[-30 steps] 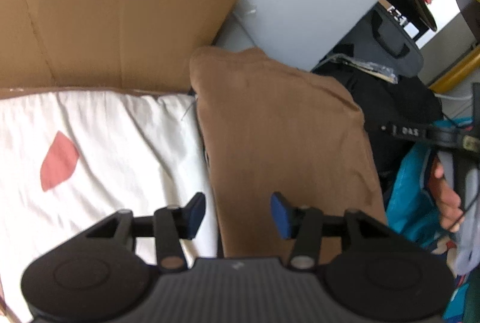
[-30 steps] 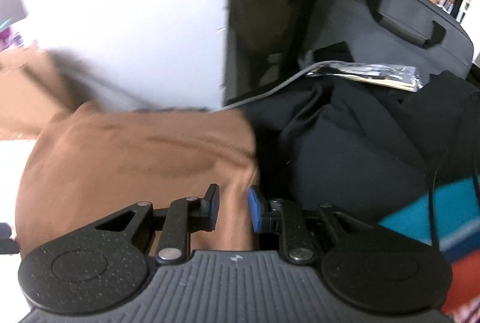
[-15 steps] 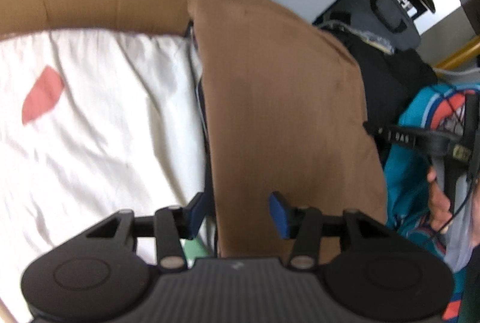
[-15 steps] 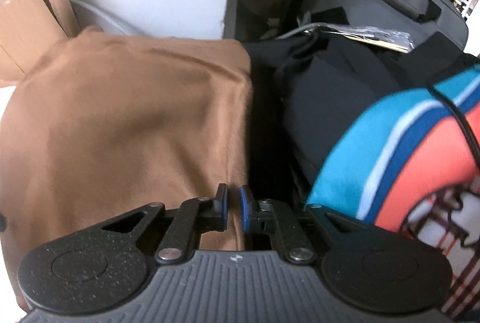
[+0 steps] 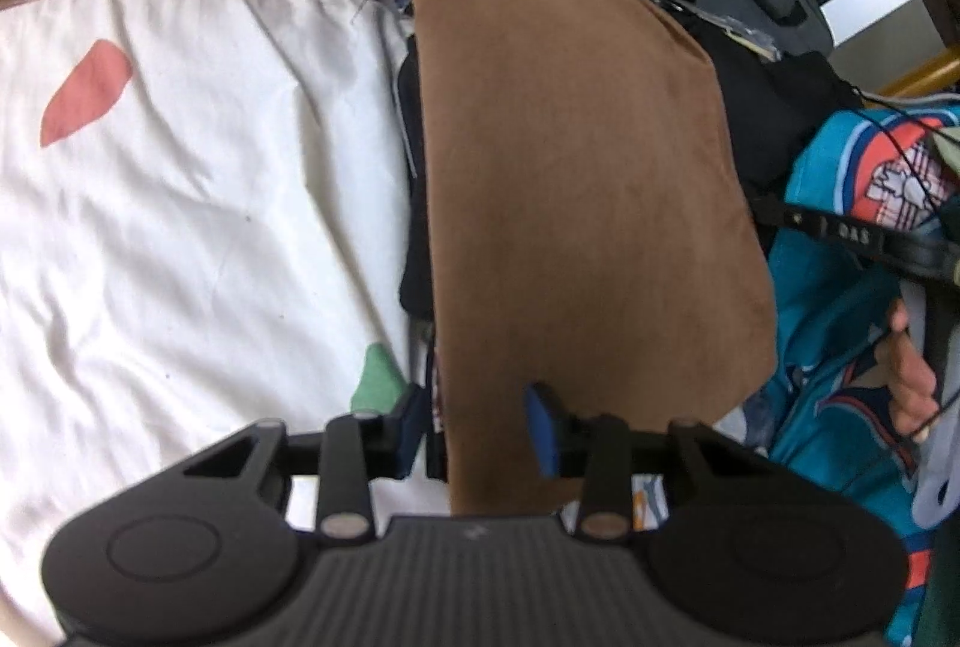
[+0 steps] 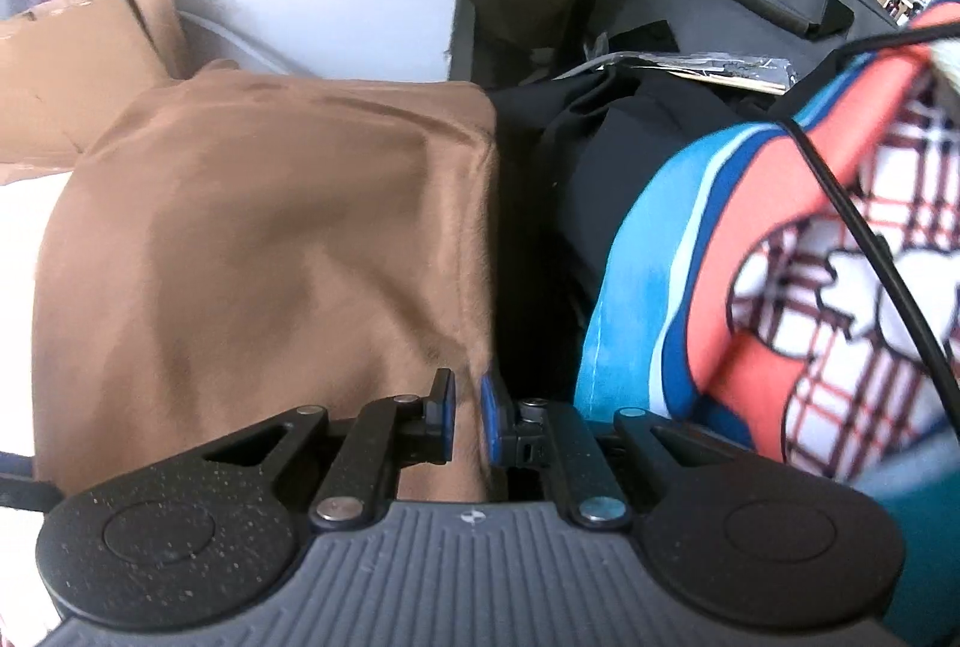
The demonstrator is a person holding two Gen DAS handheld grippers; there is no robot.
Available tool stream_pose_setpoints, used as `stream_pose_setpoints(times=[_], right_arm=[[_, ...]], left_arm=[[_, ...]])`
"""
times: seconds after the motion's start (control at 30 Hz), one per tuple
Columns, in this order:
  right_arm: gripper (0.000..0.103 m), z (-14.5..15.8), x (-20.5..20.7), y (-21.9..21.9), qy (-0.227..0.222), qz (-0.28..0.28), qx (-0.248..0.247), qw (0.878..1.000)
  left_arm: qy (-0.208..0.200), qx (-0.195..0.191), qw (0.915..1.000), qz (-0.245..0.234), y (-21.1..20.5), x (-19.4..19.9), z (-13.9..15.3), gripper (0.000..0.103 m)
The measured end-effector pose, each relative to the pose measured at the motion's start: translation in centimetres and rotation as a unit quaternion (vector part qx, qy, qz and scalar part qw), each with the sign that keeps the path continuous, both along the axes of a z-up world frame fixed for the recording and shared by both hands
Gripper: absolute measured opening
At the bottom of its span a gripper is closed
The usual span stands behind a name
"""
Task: Fold clothes
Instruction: 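Press the placed brown shirt flat with both open tools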
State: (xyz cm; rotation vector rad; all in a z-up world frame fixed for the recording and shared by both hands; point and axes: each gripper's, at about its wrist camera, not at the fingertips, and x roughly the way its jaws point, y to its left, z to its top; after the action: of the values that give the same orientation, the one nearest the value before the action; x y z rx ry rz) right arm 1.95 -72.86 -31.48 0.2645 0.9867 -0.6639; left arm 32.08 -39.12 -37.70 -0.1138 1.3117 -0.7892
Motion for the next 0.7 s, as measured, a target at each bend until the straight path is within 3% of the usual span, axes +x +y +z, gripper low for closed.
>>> stream_pose_setpoints(times=[0.07,0.1,0.3,0.47,0.63,0.7], right_arm=[[0.016,-0.1,-0.3,0.4,0.000,0.003,0.006,1.000],[0.016,-0.1,-0.4,0.6,0.000,0.004,0.009,1.000],[0.016,-1.8,-1.7,1.8,0.015,0.004,0.029,0.999],[0.016,-3.5,-3.6,2.9,0.033,-0.009,0.045,0.998],[0.016,-3.2,-5.0,4.0,0.039,-0.030,0.066,0.997],[0.016,-3.1,-5.6,4.4,0.041,-0.038,0.074,0.996]], left_arm=[[0.007,-0.004,1.0000,0.001,0.0,-0.1,-0.3,0.035],[0.010,-0.006,0.9999,0.001,-0.1,-0.2,-0.4,0.028],[0.024,-0.002,0.9997,-0.002,-0.2,-0.9,-1.0,0.017],[0.031,0.004,0.9995,-0.008,0.3,-1.6,-1.1,0.014],[0.030,0.023,0.9990,-0.026,1.1,-2.3,-1.0,0.012],[0.031,0.029,0.9988,-0.025,1.5,-2.5,-0.6,0.018]])
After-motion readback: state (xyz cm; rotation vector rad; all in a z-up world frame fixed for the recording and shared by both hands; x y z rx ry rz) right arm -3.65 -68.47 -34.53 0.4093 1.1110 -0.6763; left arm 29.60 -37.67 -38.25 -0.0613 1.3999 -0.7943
